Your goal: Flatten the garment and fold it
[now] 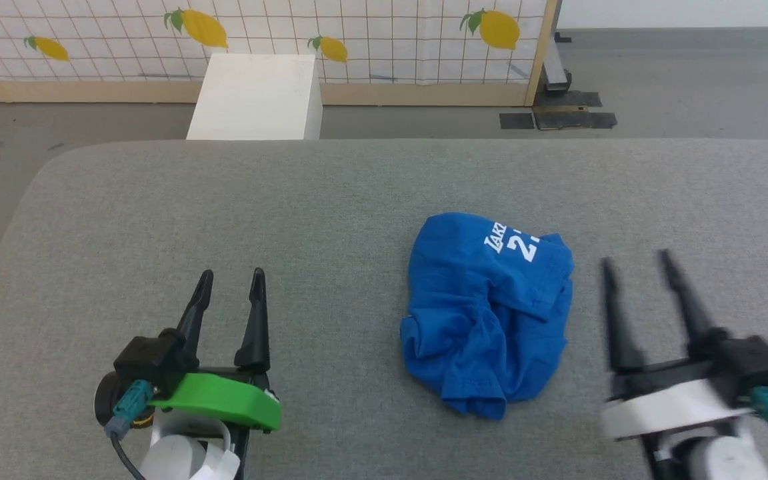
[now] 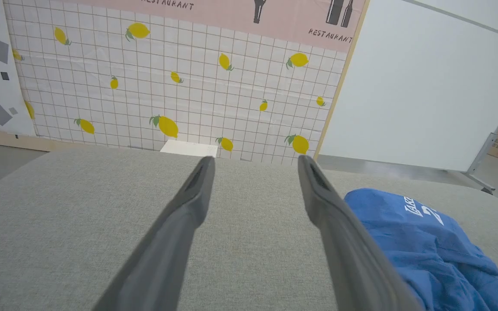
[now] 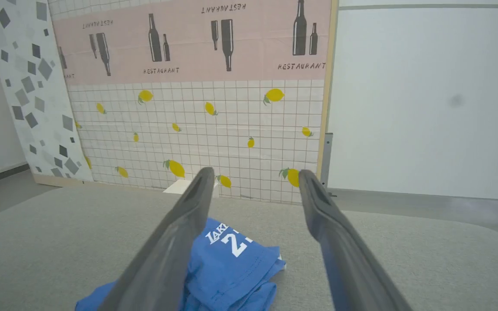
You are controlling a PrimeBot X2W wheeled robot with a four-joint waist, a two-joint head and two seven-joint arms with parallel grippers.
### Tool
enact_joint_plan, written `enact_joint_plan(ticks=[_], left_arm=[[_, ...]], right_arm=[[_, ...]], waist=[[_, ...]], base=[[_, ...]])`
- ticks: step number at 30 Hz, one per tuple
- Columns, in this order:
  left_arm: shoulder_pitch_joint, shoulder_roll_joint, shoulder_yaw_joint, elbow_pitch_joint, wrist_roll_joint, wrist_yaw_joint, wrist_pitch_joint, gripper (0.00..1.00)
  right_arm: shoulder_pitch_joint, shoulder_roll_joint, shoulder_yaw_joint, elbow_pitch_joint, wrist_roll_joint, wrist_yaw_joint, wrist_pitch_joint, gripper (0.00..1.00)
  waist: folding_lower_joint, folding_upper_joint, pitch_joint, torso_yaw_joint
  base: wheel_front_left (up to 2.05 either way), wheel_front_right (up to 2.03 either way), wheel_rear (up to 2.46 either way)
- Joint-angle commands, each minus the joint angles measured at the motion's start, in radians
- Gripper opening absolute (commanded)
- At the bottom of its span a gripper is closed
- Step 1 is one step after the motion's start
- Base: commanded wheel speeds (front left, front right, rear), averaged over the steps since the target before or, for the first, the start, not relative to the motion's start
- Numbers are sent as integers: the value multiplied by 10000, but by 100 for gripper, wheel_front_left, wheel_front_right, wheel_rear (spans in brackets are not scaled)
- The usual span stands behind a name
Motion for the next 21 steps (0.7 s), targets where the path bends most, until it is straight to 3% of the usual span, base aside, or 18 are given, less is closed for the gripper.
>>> enact_joint_plan(ticks=[1, 5, 9, 20, 21], left_arm=[[176, -46, 6, -10, -119, 63, -37, 100], [188, -46, -45, -3, -157, 88, -38, 100], [112, -46, -149, -10, -233, 113, -38, 100], [-149, -47, -359, -54, -344, 153, -38, 100], [-170, -47, -390, -51, -384, 175, -38, 100]], right_arm=[[-100, 15, 482, -24, -87, -13, 275, 100], [-69, 15, 2094, 348, -529, -13, 1857, 100], [-126, -4, 3049, 955, -684, -13, 3324, 100], [-834, -187, 3676, 2278, -840, -13, 6137, 100], [-922, -245, 3774, 2476, -833, -13, 6765, 100]], waist=[[0, 0, 21, 23], [0, 0, 95, 120], [0, 0, 229, 297], [0, 0, 861, 975], [0, 0, 935, 1080]], base=[[0, 0, 0], [0, 0, 0], [0, 0, 0], [0, 0, 0], [0, 0, 0]])
